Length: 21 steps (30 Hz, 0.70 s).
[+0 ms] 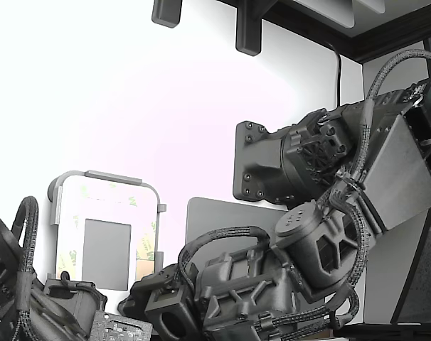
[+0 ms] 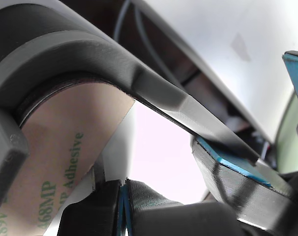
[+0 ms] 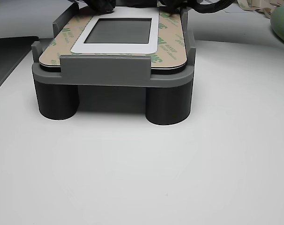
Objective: Peel off protective film from adhesive tape.
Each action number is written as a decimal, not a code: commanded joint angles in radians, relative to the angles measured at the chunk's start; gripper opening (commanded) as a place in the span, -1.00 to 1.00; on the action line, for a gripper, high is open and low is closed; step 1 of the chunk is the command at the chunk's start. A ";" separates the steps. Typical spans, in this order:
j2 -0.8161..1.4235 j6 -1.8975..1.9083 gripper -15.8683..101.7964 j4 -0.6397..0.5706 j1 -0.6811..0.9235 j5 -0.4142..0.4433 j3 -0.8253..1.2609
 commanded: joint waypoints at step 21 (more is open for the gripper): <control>0.028 0.000 -0.90 0.038 -0.002 -0.003 -0.055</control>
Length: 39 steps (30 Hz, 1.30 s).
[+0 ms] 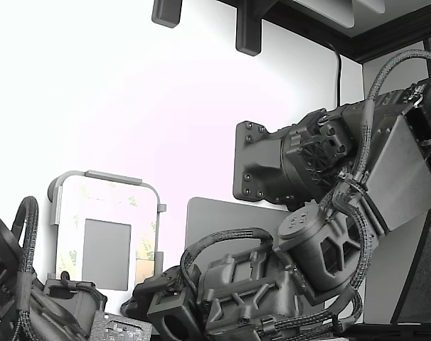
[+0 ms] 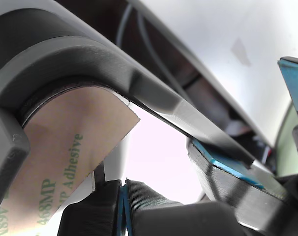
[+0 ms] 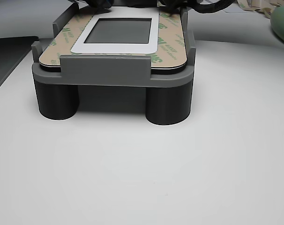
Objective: Peel off protective film from adhesive tape.
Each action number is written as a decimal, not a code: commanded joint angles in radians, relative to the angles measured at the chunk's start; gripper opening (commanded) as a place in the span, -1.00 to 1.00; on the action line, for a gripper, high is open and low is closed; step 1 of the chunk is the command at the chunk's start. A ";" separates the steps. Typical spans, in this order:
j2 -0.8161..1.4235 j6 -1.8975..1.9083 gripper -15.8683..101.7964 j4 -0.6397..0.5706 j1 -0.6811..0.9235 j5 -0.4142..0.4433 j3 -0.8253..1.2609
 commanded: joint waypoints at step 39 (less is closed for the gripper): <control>0.061 0.028 -0.87 -0.075 0.012 -0.002 0.049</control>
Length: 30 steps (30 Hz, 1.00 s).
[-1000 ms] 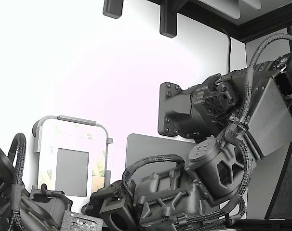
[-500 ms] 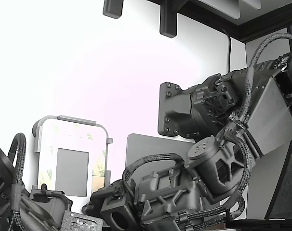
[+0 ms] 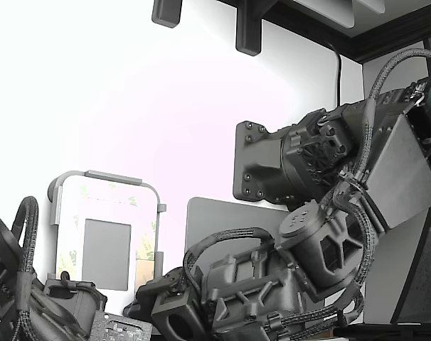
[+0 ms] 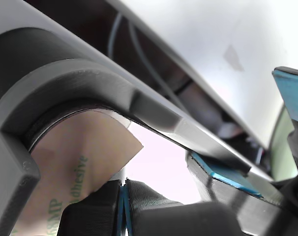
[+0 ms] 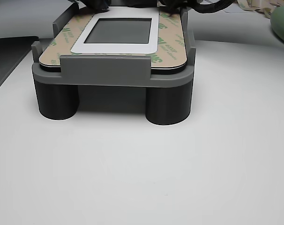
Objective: Peel off protective film from adhesive tape.
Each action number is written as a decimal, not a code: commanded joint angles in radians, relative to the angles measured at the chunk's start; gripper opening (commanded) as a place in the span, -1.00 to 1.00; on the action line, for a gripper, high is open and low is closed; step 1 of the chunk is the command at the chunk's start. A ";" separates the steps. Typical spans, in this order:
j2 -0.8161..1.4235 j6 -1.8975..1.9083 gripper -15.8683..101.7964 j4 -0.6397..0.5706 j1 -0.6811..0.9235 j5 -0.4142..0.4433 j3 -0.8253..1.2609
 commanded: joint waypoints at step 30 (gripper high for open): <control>0.049 -0.080 -0.89 -0.051 -0.035 -0.023 0.032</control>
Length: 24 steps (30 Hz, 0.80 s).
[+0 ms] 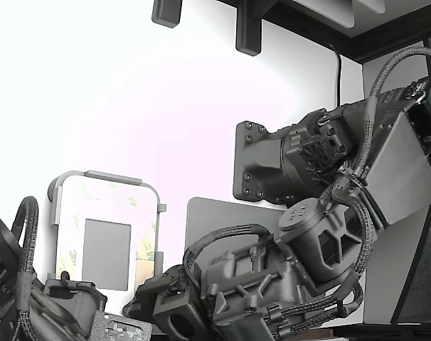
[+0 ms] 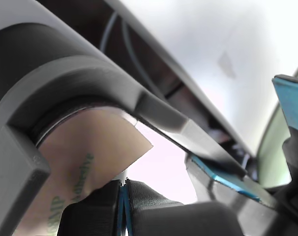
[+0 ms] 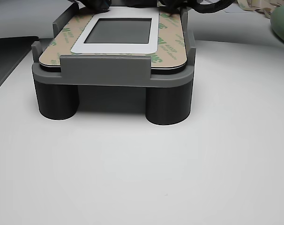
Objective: Peel off protective film from adhesive tape.
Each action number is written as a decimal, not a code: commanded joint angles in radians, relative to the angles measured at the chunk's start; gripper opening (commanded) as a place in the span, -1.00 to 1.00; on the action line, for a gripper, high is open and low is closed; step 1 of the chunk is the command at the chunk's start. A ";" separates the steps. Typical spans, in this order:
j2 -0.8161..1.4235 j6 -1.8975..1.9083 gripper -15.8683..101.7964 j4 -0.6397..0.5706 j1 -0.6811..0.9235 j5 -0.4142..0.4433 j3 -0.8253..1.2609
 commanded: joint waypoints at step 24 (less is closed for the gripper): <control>0.043 -0.061 -0.85 0.018 -0.023 -0.023 -0.011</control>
